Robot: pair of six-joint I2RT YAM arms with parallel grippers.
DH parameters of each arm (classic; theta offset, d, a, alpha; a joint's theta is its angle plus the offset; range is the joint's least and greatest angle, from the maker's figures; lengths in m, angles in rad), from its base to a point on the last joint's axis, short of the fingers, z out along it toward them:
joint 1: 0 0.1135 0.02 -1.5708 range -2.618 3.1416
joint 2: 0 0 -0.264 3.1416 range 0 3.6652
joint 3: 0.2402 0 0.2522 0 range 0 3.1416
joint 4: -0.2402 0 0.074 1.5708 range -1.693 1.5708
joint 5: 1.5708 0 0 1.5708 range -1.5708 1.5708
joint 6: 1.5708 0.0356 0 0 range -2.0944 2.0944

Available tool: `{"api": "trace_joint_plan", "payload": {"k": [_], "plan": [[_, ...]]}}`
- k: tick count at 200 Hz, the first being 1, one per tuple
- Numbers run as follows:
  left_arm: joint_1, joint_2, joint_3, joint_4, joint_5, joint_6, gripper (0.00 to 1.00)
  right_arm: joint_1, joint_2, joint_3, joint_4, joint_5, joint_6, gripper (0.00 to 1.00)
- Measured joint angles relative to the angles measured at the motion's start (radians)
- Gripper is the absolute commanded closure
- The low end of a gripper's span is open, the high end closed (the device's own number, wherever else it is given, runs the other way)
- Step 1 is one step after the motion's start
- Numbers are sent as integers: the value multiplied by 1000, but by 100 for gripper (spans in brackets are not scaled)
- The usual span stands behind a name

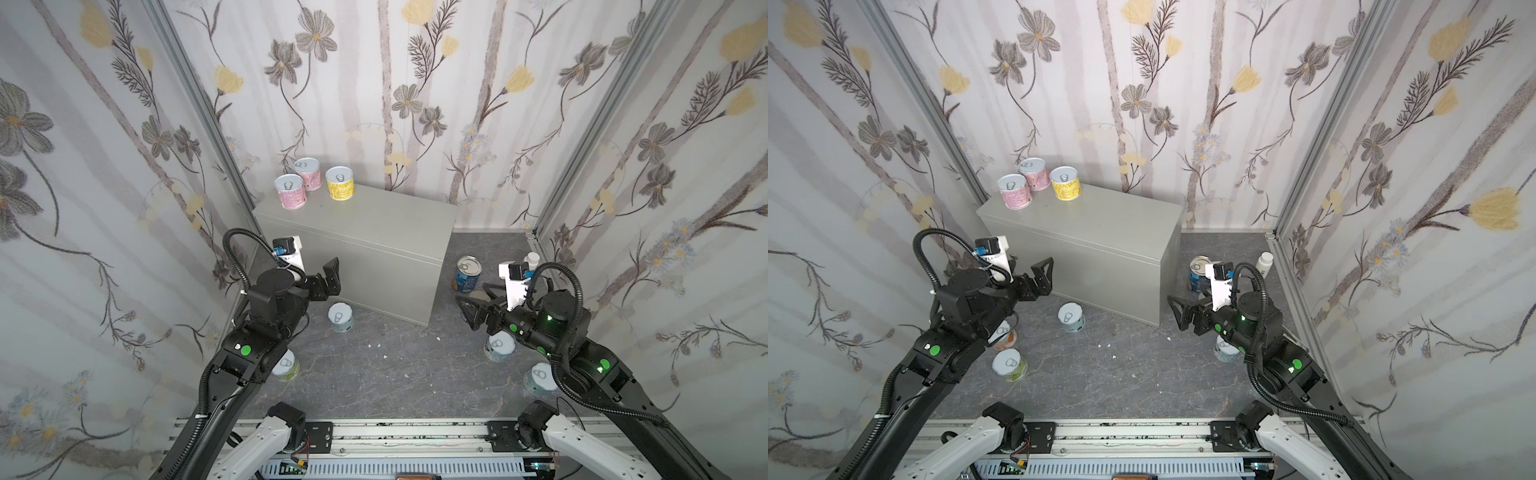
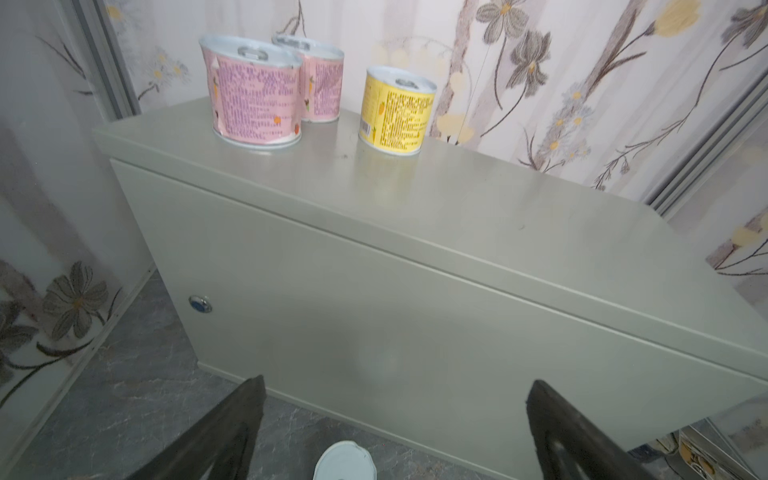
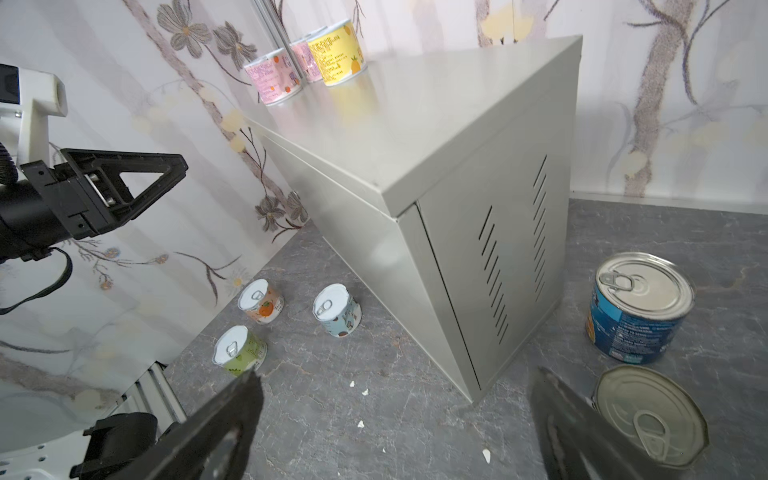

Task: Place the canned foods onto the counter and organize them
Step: 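Release the yellow can and lower both grippers toward the floor cans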

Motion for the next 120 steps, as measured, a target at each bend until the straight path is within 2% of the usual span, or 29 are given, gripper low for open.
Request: {"api": "trace_joint_plan", "payload": {"k": [55,120], "plan": [[-27,-19,-200,-3,-1,-77,0,0,-72,-173,37,40,72,0],[-47,66,-393,93,-37,-167,0,0,-82,-275,76,65,111,0]]}}
